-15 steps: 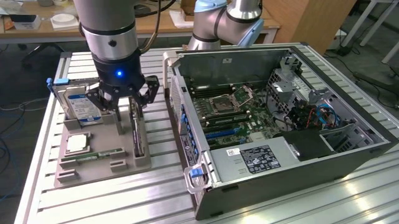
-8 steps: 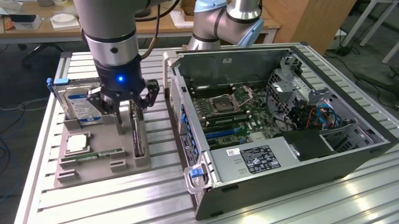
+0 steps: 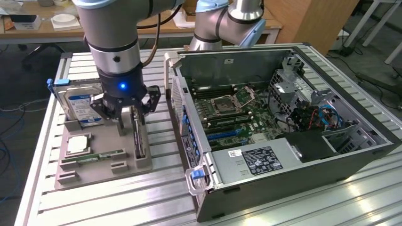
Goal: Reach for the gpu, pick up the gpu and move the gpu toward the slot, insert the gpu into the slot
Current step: 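Pick up the gpu and move the gpu toward the slot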
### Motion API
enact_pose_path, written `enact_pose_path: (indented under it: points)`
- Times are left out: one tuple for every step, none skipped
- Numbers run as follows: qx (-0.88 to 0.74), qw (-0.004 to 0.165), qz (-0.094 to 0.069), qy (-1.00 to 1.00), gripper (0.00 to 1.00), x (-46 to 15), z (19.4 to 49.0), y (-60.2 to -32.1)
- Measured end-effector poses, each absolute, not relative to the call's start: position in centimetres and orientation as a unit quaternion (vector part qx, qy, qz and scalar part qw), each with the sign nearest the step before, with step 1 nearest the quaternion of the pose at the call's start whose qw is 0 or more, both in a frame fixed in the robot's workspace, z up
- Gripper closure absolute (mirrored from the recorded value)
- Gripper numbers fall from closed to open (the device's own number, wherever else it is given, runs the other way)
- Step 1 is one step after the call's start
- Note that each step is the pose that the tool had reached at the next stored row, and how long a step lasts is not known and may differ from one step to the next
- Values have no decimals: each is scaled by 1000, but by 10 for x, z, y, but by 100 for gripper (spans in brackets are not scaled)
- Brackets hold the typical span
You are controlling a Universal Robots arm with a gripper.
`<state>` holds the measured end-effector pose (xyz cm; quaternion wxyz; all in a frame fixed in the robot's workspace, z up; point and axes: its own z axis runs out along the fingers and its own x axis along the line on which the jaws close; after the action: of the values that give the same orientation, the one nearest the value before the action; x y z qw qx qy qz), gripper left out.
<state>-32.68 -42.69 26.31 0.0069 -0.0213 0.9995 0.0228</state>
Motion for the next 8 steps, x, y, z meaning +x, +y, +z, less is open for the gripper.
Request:
enact_pose_path:
  points:
    - [-21,7,23,999,47,-327,261,-427]
    - [-21,7,23,999,47,-327,260,-427]
    - [-21,7,23,999,47,-327,258,-427]
    - [-21,7,23,999,47,-327,256,-427]
    - [-21,7,23,999,47,-327,254,-427]
    - [-21,7,23,999,47,-327,252,-427]
    - [-21,7,23,999,47,-327,250,-427]
    - [-21,7,23,999,47,-327,248,-427]
